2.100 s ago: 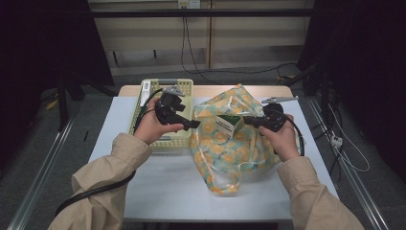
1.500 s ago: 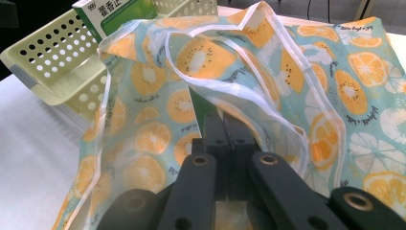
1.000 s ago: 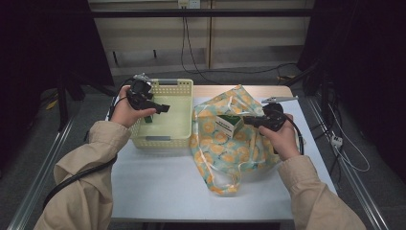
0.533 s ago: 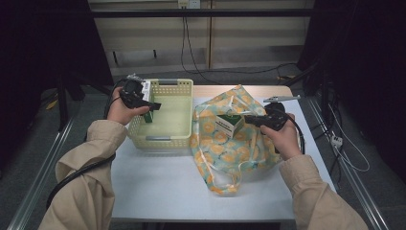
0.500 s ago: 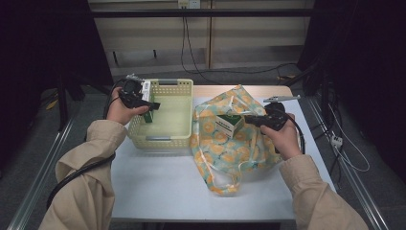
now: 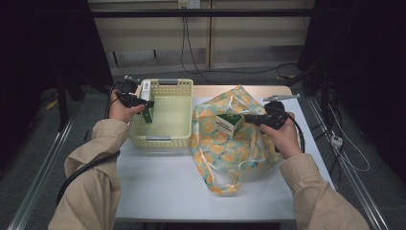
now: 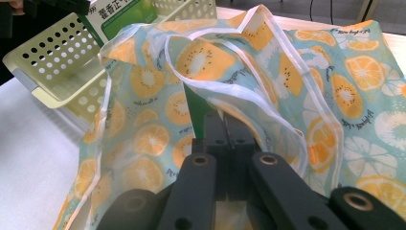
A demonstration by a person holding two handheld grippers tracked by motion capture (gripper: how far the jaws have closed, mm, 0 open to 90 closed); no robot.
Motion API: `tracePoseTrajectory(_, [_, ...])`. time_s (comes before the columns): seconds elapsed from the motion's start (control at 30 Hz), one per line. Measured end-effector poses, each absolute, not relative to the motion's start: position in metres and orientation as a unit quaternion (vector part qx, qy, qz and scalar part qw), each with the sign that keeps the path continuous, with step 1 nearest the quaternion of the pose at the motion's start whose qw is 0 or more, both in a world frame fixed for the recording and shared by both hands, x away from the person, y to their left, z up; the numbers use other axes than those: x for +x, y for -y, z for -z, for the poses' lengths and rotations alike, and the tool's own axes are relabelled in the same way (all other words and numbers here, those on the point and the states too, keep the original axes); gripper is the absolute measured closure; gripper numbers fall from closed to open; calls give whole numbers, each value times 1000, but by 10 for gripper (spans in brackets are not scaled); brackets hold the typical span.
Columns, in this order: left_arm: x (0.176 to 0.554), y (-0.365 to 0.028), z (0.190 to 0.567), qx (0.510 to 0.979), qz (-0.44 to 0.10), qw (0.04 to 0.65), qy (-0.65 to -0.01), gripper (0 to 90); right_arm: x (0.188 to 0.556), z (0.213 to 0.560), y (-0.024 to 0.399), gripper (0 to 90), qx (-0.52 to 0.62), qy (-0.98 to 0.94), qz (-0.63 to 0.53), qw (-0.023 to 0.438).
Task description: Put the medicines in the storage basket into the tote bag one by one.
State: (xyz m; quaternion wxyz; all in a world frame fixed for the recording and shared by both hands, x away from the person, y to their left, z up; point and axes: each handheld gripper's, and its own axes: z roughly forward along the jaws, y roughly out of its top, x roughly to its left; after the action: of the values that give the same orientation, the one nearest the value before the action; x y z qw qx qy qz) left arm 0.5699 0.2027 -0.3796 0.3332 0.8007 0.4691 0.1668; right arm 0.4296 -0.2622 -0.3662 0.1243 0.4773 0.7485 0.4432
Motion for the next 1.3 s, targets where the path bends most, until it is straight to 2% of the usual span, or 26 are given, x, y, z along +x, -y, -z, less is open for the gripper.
tracePoseTrajectory(0.07, [571, -201, 380, 799, -171, 335, -469, 194, 430, 365, 264, 900, 478, -748, -444, 125])
tracePoseTrajectory(0.1, [571, -200, 379, 803, -174, 331, -464, 228, 430, 365, 265, 900, 477, -748, -444, 127])
tracePoseTrajectory(0.13, [571, -199, 379, 805, -165, 332, -464, 316, 429, 364, 266, 900, 479, -747, -444, 127])
tracePoseTrajectory(0.2, [570, -195, 380, 809, -159, 330, -460, 364, 429, 364, 267, 900, 480, -746, -444, 127])
tracePoseTrajectory(0.33, [567, -187, 380, 819, -153, 318, -453, 562, 428, 363, 268, 900, 478, -747, -444, 129])
tracePoseTrajectory(0.4, [565, -186, 377, 820, -134, 329, -450, 616, 427, 362, 268, 900, 477, -746, -446, 129])
tracePoseTrajectory(0.6, [559, -173, 374, 834, -109, 330, -428, 625, 426, 363, 268, 900, 477, -747, -446, 127])
tracePoseTrajectory(0.67, [560, -172, 377, 830, -117, 332, -433, 604, 426, 364, 267, 900, 478, -746, -446, 127])
tracePoseTrajectory(0.73, [563, -171, 382, 824, -123, 331, -443, 452, 426, 364, 266, 900, 476, -748, -445, 127])
tracePoseTrajectory(0.8, [566, -170, 386, 821, -118, 331, -451, 415, 426, 363, 266, 900, 476, -748, -445, 128])
tracePoseTrajectory(0.9, [569, -166, 393, 815, -118, 336, -457, 436, 427, 362, 266, 900, 477, -747, -444, 129])
tracePoseTrajectory(0.97, [570, -164, 396, 813, -112, 345, -455, 610, 427, 361, 266, 900, 478, -747, -443, 131])
tracePoseTrajectory(1.13, [565, -159, 388, 815, -114, 341, -455, 624, 426, 362, 268, 900, 480, -746, -442, 133])
tracePoseTrajectory(1.3, [557, -162, 359, 809, -107, 366, -447, 627, 425, 361, 269, 900, 482, -744, -443, 135])
